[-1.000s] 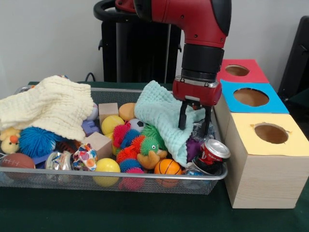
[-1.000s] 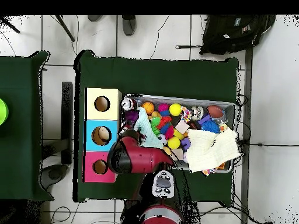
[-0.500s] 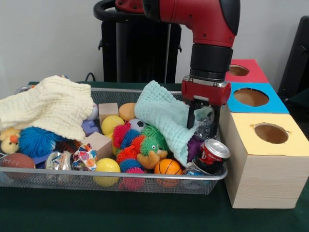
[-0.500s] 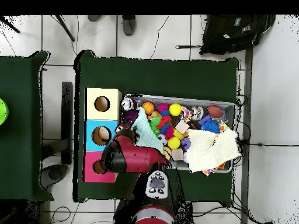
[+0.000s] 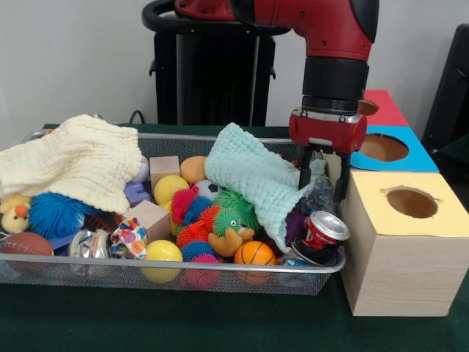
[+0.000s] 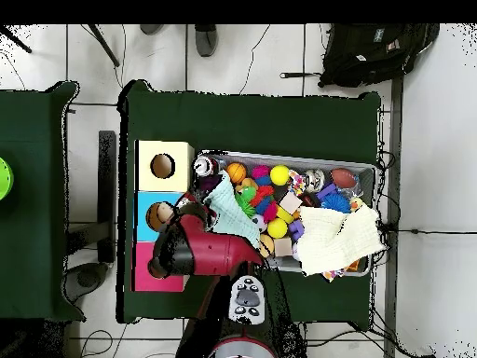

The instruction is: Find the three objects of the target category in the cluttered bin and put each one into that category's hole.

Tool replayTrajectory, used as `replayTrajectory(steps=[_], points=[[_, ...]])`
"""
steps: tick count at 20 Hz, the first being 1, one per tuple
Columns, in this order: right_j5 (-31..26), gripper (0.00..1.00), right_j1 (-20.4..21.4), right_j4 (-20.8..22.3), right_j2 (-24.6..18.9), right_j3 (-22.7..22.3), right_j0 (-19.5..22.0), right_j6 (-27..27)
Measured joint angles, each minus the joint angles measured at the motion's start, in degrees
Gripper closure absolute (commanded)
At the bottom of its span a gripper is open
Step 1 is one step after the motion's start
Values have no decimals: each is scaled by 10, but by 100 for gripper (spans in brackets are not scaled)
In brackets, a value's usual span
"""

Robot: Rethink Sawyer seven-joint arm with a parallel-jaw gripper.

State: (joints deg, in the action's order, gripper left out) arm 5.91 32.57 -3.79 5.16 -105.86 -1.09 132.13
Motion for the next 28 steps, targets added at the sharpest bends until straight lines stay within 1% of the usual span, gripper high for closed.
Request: replayTrajectory(steps=[1, 8, 10, 19, 24, 28], points=[[0, 0, 5, 0, -8, -4, 9, 0], [0, 0, 15, 0, -27, -12, 32, 0], [0, 0, 20, 1, -36, -14, 47, 0], [-6, 0, 34, 2, -44, -14, 75, 0], [-16, 0, 49, 17, -44, -14, 93, 0], [-17, 0, 58, 43, -43, -14, 111, 0]])
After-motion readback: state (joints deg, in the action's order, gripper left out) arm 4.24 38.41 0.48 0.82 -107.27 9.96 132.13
